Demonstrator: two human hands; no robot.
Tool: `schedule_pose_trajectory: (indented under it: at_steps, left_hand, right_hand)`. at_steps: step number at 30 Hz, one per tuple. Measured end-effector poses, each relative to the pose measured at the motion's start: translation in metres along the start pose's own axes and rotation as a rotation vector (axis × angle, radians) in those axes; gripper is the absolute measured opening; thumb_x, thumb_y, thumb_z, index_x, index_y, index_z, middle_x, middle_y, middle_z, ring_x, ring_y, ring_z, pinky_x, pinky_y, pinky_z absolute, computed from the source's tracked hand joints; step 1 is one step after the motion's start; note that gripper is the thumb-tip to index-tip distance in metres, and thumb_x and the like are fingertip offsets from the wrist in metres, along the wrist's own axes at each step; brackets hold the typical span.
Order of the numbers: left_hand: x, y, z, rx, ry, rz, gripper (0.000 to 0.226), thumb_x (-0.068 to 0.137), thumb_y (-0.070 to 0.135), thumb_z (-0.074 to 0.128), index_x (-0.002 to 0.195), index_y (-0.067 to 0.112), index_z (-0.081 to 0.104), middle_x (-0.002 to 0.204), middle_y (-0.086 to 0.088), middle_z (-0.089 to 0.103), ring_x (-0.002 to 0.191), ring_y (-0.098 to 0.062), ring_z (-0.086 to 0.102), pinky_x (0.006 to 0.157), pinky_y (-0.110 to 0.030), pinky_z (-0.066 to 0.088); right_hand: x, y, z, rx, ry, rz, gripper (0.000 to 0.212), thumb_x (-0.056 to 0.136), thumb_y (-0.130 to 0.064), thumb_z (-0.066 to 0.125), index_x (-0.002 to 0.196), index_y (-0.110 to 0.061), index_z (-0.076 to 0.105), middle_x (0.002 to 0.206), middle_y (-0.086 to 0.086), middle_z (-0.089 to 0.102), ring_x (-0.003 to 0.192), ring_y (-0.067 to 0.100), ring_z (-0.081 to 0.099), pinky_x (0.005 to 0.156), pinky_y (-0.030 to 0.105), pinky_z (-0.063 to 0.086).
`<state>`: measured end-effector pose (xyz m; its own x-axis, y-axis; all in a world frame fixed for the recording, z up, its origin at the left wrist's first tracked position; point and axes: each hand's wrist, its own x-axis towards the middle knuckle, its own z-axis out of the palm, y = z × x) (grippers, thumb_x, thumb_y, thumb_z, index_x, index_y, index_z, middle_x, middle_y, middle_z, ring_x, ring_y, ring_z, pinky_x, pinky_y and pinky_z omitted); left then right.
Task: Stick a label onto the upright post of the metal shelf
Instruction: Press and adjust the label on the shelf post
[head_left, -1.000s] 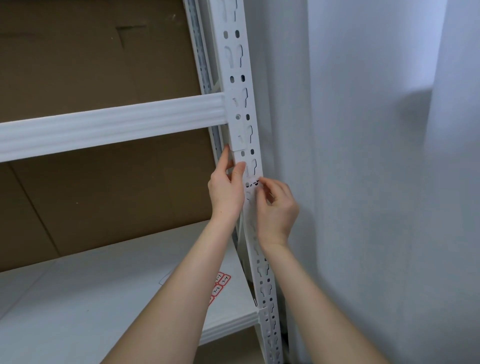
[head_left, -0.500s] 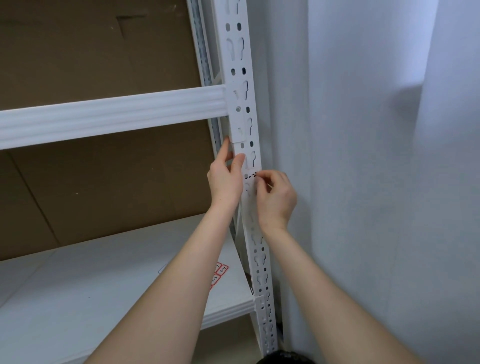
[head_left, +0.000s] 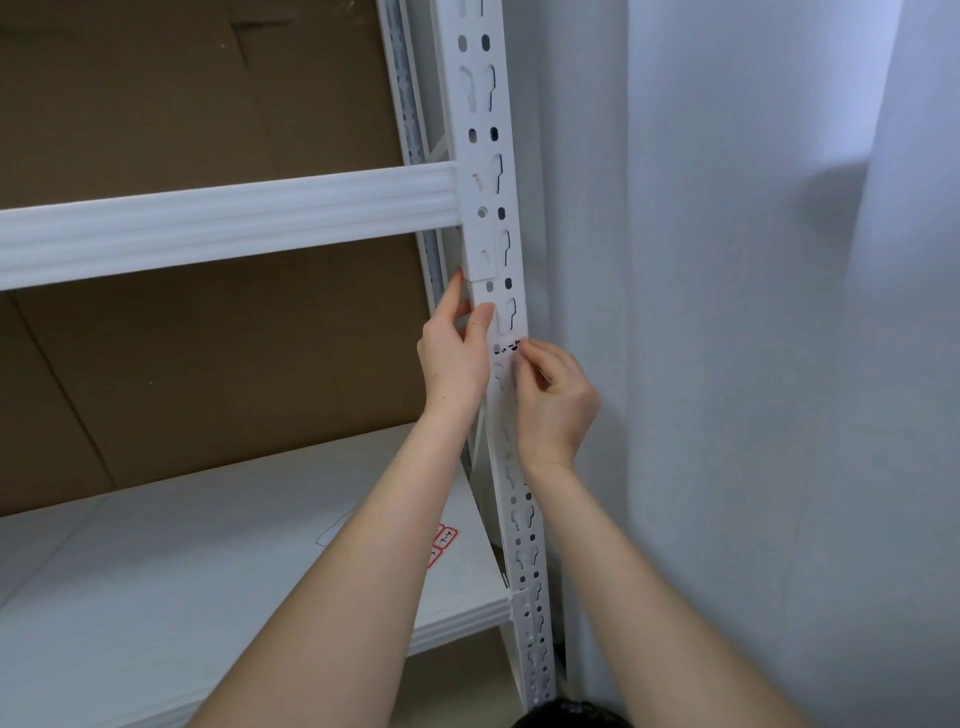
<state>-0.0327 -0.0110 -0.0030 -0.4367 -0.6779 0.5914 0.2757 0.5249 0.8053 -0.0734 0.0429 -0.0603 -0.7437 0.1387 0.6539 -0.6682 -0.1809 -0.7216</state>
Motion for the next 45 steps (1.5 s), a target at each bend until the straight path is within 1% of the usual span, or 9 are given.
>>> schedule_pose_trajectory:
  at_steps: [8, 16, 20, 24, 26, 32, 36, 40, 45]
  left_hand:
    - [0.001, -0.003, 0.002, -0.005, 0.004, -0.009, 0.05, 0.095, 0.016, 0.053, 0.142, 0.026, 0.041, 0.104, 0.013, 0.065, 0.098, -0.003, 0.063, 0.098, -0.035, 0.05]
    - [0.003, -0.005, 0.001, -0.017, 0.0, -0.022, 0.049, 0.094, 0.018, 0.054, 0.141, 0.028, 0.043, 0.101, 0.018, 0.065, 0.103, -0.008, 0.064, 0.098, -0.04, 0.05]
    - [0.003, -0.004, 0.0, -0.031, -0.009, -0.032, 0.049, 0.094, 0.017, 0.054, 0.141, 0.028, 0.043, 0.098, 0.022, 0.063, 0.102, -0.006, 0.064, 0.098, -0.04, 0.05]
    - [0.003, -0.005, 0.0, -0.045, -0.004, -0.041, 0.049, 0.094, 0.016, 0.054, 0.141, 0.028, 0.043, 0.1, 0.02, 0.063, 0.101, -0.006, 0.064, 0.096, -0.041, 0.051]
    - [0.004, -0.005, 0.001, -0.043, 0.0, -0.04, 0.049, 0.094, 0.016, 0.054, 0.14, 0.028, 0.044, 0.102, 0.017, 0.063, 0.101, -0.006, 0.064, 0.096, -0.041, 0.051]
    - [0.003, -0.005, 0.002, -0.024, 0.011, -0.032, 0.049, 0.094, 0.017, 0.053, 0.141, 0.028, 0.043, 0.101, 0.019, 0.063, 0.1, -0.004, 0.063, 0.098, -0.039, 0.05]
    - [0.002, -0.004, 0.002, -0.021, 0.003, -0.036, 0.049, 0.094, 0.018, 0.053, 0.141, 0.028, 0.042, 0.109, 0.013, 0.064, 0.108, -0.009, 0.062, 0.098, -0.041, 0.05]
    - [0.004, -0.005, 0.0, -0.023, -0.008, -0.042, 0.05, 0.093, 0.018, 0.054, 0.141, 0.028, 0.043, 0.11, 0.01, 0.066, 0.109, -0.011, 0.063, 0.097, -0.042, 0.05]
    - [0.003, -0.003, 0.0, -0.046, -0.008, -0.047, 0.05, 0.094, 0.016, 0.054, 0.141, 0.027, 0.043, 0.103, 0.016, 0.064, 0.105, -0.009, 0.063, 0.097, -0.04, 0.051]
  right_hand:
    - [0.003, -0.003, 0.0, 0.003, 0.008, 0.021, 0.014, 0.082, -0.003, 0.062, 0.087, -0.008, 0.075, 0.088, 0.003, 0.073, 0.079, 0.013, 0.066, 0.074, 0.021, 0.051]
    - [0.011, -0.006, -0.007, -0.029, -0.11, 0.111, 0.012, 0.086, -0.011, 0.06, 0.09, -0.012, 0.071, 0.089, 0.002, 0.072, 0.081, 0.017, 0.067, 0.077, 0.034, 0.054]
    - [0.005, -0.006, -0.007, -0.011, -0.082, 0.075, 0.019, 0.087, -0.012, 0.062, 0.102, -0.015, 0.073, 0.098, 0.001, 0.072, 0.085, 0.016, 0.068, 0.078, 0.022, 0.05]
    - [0.003, -0.004, -0.006, -0.04, -0.076, -0.006, 0.018, 0.083, -0.006, 0.063, 0.096, -0.013, 0.075, 0.095, 0.002, 0.072, 0.081, 0.015, 0.066, 0.073, 0.001, 0.04]
    - [0.003, -0.004, -0.005, -0.051, -0.068, -0.011, 0.018, 0.083, -0.006, 0.063, 0.094, -0.012, 0.075, 0.094, 0.002, 0.072, 0.081, 0.016, 0.067, 0.072, 0.003, 0.041]
    - [0.009, -0.009, -0.006, -0.129, -0.117, -0.027, 0.013, 0.085, -0.011, 0.062, 0.091, -0.014, 0.073, 0.092, 0.0, 0.069, 0.077, 0.017, 0.065, 0.069, 0.023, 0.047]
    - [0.02, -0.012, -0.01, -0.194, -0.193, 0.012, 0.012, 0.087, -0.014, 0.059, 0.086, -0.017, 0.07, 0.091, -0.001, 0.069, 0.078, 0.016, 0.063, 0.068, 0.024, 0.043]
    - [0.016, -0.007, -0.011, -0.081, -0.164, 0.063, 0.012, 0.087, -0.014, 0.06, 0.093, -0.015, 0.07, 0.092, 0.0, 0.072, 0.082, 0.015, 0.067, 0.077, 0.03, 0.053]
    - [0.009, -0.006, -0.008, -0.09, -0.109, -0.009, 0.016, 0.086, -0.011, 0.062, 0.096, -0.014, 0.074, 0.094, 0.001, 0.072, 0.081, 0.014, 0.066, 0.075, 0.021, 0.05]
